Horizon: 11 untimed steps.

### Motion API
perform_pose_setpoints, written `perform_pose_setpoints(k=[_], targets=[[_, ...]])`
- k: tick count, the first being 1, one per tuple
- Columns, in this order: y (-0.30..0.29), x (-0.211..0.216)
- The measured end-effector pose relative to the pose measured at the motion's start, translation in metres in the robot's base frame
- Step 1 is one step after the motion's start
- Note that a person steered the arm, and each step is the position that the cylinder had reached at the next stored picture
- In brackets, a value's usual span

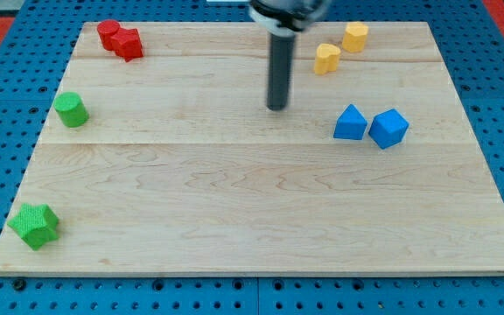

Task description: Put the green circle to the bottom of the red star

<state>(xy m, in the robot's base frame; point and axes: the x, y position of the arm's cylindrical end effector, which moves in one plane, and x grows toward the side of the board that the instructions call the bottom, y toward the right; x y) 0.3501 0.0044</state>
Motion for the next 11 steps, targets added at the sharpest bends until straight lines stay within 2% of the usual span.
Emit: perform_pose_setpoints(k=[1, 3, 7, 9, 10, 11], targets=[[-0.093, -0.03], [-0.305, -0.013], [-0.308, -0.006], [-0.303, 0.051], [-0.265, 0.033], [-0.267, 0.009]])
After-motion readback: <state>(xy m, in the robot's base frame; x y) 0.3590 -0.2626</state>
